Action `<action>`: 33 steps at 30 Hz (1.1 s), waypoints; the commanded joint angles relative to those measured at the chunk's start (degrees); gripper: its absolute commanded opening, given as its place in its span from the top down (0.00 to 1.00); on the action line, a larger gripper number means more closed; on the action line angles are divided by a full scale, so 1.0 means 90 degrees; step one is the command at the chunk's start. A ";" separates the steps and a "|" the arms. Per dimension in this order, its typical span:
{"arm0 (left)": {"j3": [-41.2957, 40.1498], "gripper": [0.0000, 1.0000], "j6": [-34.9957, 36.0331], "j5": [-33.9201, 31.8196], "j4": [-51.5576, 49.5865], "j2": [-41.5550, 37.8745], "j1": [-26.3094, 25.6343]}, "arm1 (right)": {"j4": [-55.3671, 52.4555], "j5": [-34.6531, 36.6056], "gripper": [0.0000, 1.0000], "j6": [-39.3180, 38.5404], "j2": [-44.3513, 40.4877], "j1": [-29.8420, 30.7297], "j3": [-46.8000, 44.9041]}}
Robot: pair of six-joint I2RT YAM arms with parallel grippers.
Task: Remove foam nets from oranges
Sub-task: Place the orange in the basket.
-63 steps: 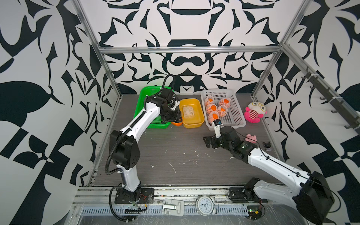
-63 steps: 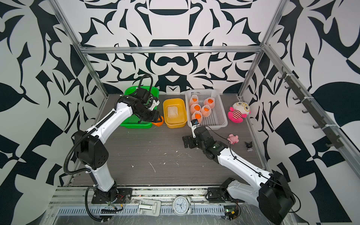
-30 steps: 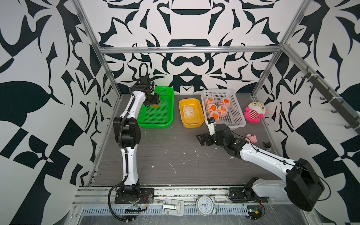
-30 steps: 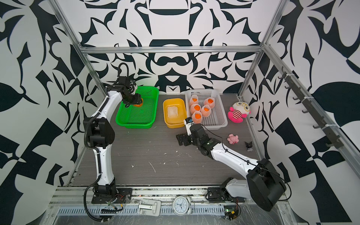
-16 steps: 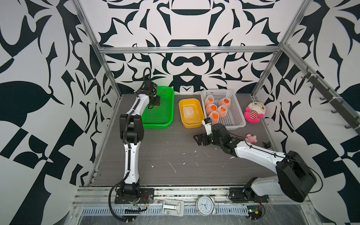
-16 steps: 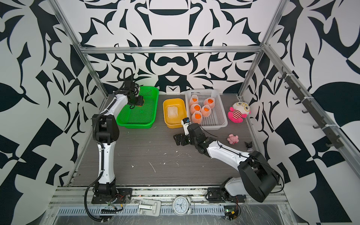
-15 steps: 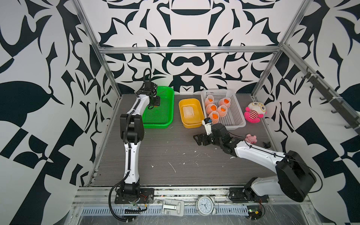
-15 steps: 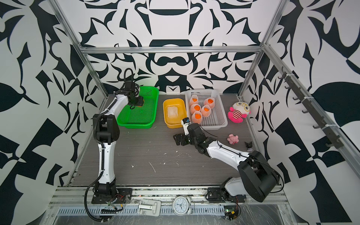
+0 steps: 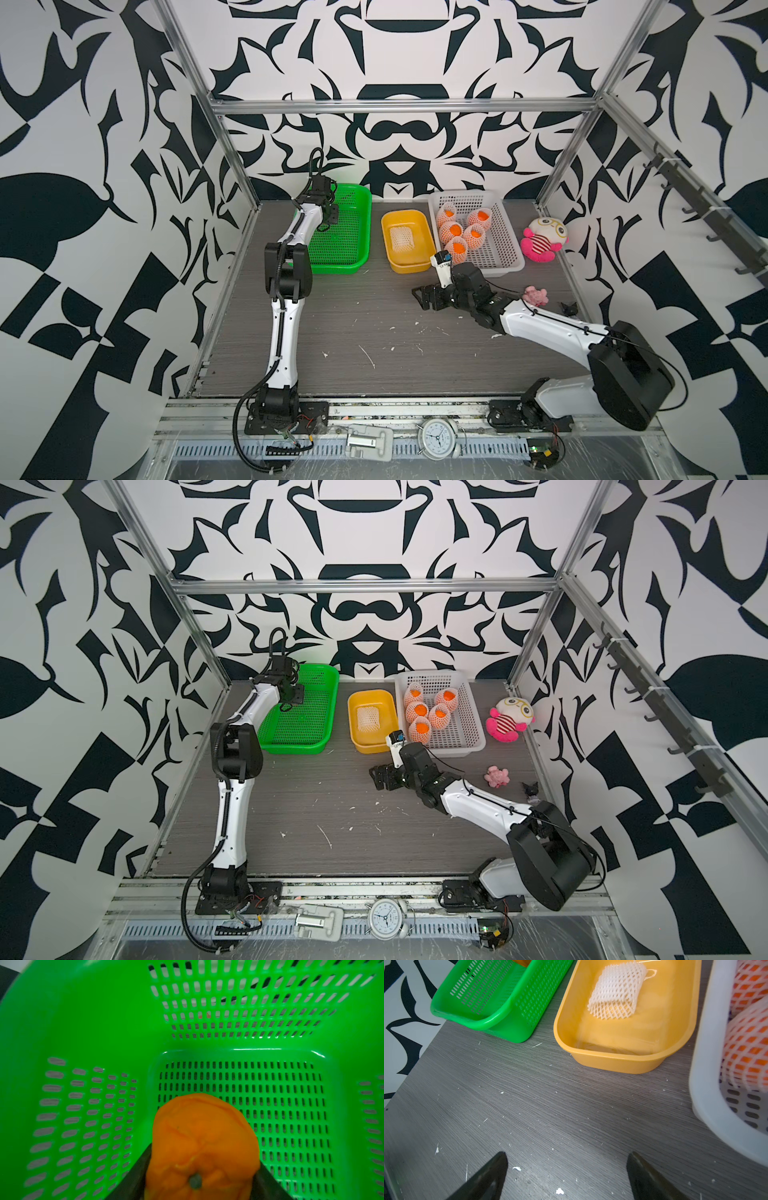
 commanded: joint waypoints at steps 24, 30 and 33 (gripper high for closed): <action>0.0322 0.31 -0.0182 -0.0495 0.0675 0.0355 -0.0016 | 0.0094 -0.0017 0.08 0.0361 -0.0474 0.0120 -0.0058; 0.0233 0.16 -0.0022 -0.0437 0.0677 0.0151 -0.0090 | 0.0015 -0.0003 0.07 0.0370 -0.0568 0.0159 -0.0048; 0.0202 0.16 -0.0002 -0.0499 0.0609 0.0074 -0.0126 | -0.0060 0.0025 0.07 0.0341 -0.0623 0.0169 -0.0024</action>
